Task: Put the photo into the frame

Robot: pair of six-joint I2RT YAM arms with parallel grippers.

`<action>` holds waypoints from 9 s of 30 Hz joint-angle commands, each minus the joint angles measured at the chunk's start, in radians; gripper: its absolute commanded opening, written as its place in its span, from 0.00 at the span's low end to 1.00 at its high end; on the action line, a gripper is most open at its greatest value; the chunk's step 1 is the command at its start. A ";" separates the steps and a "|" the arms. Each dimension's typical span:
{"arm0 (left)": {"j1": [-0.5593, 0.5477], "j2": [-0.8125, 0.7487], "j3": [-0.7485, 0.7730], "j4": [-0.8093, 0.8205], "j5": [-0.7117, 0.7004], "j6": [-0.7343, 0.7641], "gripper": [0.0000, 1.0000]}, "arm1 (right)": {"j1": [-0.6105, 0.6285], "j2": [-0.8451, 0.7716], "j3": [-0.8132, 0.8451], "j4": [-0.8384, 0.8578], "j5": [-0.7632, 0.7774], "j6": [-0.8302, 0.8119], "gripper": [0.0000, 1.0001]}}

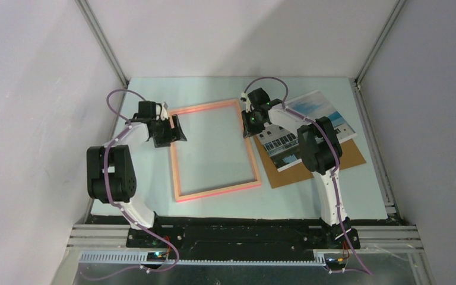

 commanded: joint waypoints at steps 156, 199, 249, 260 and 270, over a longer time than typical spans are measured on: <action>-0.695 0.443 0.768 -0.038 0.108 -0.246 0.89 | -0.921 -0.248 -0.147 0.068 -0.063 -0.317 0.95; -0.746 0.644 0.747 -0.032 -0.010 -0.444 0.87 | -0.919 0.096 0.192 -0.234 -0.270 -0.497 0.91; -0.755 0.613 0.709 -0.014 -0.029 -0.409 0.87 | -0.980 -0.086 0.063 -0.334 -0.509 -0.534 0.86; -0.756 0.609 0.708 -0.014 -0.023 -0.406 0.87 | -0.974 -0.095 0.021 -0.318 -0.549 -0.540 0.83; -0.756 0.606 0.706 -0.014 -0.033 -0.396 0.87 | -1.046 -0.080 0.014 -0.375 -0.702 -0.604 0.84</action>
